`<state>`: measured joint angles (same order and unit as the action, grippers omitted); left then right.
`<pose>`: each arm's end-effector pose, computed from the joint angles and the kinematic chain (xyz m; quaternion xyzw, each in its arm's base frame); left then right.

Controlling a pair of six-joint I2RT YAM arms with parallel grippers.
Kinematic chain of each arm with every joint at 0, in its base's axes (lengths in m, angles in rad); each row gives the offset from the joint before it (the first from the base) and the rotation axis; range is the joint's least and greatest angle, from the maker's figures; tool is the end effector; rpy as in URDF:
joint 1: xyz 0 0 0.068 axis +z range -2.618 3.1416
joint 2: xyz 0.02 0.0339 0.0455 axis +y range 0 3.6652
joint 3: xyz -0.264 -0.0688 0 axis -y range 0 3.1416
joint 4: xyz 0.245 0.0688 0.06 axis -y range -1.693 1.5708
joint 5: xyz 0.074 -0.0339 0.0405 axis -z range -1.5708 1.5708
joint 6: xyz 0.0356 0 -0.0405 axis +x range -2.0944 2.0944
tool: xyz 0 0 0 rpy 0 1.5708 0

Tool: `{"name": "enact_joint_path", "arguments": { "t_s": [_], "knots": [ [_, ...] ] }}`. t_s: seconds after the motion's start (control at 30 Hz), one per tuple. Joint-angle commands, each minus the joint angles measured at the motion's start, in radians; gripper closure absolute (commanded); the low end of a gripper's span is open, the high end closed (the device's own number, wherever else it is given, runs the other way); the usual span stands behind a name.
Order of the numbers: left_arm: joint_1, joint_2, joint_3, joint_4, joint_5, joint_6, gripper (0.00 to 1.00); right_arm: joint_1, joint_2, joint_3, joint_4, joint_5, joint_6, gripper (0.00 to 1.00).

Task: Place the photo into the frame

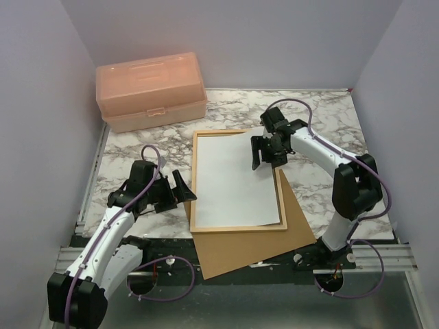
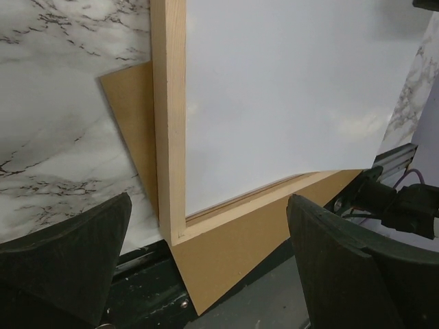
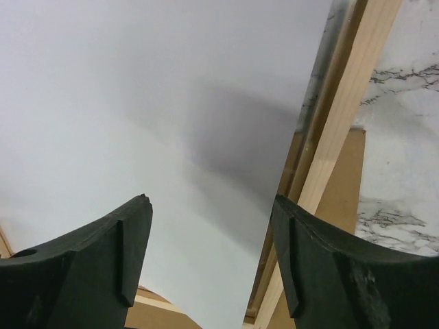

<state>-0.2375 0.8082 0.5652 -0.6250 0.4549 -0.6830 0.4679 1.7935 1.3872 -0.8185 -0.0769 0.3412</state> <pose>0.1502 -0.0525 0.2228 -0.1264 0.9093 -0.3386 0.2064 0.3238 0.1667 0.2263 -0.0689 0.9820 0.1025 0.1432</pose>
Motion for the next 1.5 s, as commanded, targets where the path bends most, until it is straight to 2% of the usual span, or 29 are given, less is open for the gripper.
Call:
{"name": "enact_joint_path", "arguments": {
  "t_s": [0.0, 0.5, 0.77, 1.17, 1.47],
  "knots": [
    [-0.002, 0.022, -0.027, 0.042, 0.049, -0.015, 0.02, 0.001, -0.089, -0.047, 0.063, 0.011, 0.062, 0.22],
    [-0.061, 0.147, -0.053, 0.099, 0.05, -0.025, 0.04, 0.001, -0.228, -0.244, 0.074, -0.02, 0.182, 0.0],
    [-0.122, 0.212, -0.063, 0.121, -0.024, -0.039, 0.12, -0.002, -0.265, -0.343, 0.029, 0.061, 0.291, 0.0],
    [-0.19, 0.264, -0.092, 0.184, -0.063, -0.059, 0.29, -0.005, -0.314, -0.509, 0.081, 0.05, 0.376, 0.0],
    [-0.274, 0.32, -0.063, 0.206, -0.084, -0.089, 0.45, -0.005, -0.327, -0.572, 0.172, -0.071, 0.377, 0.0]
  ]
}}
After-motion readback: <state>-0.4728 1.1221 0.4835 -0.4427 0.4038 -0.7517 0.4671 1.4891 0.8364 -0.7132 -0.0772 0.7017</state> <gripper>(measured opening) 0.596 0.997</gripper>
